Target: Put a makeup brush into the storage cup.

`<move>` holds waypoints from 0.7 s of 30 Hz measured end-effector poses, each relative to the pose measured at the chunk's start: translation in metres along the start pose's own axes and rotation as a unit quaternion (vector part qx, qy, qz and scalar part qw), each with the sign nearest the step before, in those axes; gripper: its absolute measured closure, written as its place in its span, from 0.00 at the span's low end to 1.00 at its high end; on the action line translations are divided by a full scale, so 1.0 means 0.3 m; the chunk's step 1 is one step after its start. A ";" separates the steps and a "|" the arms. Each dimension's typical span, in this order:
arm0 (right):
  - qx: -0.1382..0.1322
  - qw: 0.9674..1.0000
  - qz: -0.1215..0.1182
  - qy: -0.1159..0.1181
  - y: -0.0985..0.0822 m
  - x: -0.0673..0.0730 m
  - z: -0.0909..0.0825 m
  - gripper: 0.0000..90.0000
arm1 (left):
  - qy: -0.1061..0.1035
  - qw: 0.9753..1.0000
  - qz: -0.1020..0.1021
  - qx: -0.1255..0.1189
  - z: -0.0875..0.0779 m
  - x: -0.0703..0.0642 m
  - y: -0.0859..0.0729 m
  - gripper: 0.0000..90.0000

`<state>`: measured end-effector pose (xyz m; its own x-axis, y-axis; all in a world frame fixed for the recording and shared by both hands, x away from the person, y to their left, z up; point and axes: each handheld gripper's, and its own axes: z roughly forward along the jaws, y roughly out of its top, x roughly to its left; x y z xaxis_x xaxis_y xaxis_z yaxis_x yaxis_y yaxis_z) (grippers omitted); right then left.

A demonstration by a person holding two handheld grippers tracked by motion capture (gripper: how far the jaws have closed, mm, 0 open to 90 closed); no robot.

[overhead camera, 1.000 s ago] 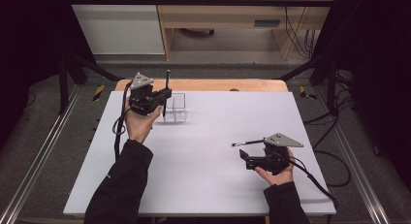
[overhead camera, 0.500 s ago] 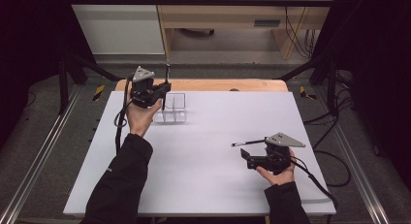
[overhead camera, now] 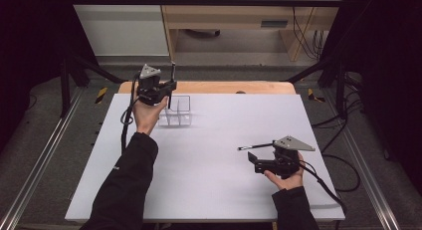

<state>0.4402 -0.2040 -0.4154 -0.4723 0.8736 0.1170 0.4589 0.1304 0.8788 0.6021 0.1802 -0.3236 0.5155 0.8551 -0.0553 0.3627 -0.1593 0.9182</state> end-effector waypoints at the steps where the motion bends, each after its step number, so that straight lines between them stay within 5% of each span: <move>1: -0.001 1.000 0.001 0.001 0.001 0.000 0.000 0.01 | 0.001 1.000 0.000 0.000 0.005 0.002 0.000 0.92; 21: 0.001 1.000 -0.003 -0.002 0.000 -0.002 0.003 0.01 | 0.020 1.000 0.001 0.001 0.078 0.046 -0.010 0.92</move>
<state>0.4412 -0.2041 -0.4158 -0.4723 0.8745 0.1102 0.4579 0.1366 0.8784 0.6262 0.1810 -0.3364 0.4851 0.8736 -0.0375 0.3625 -0.1619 0.9178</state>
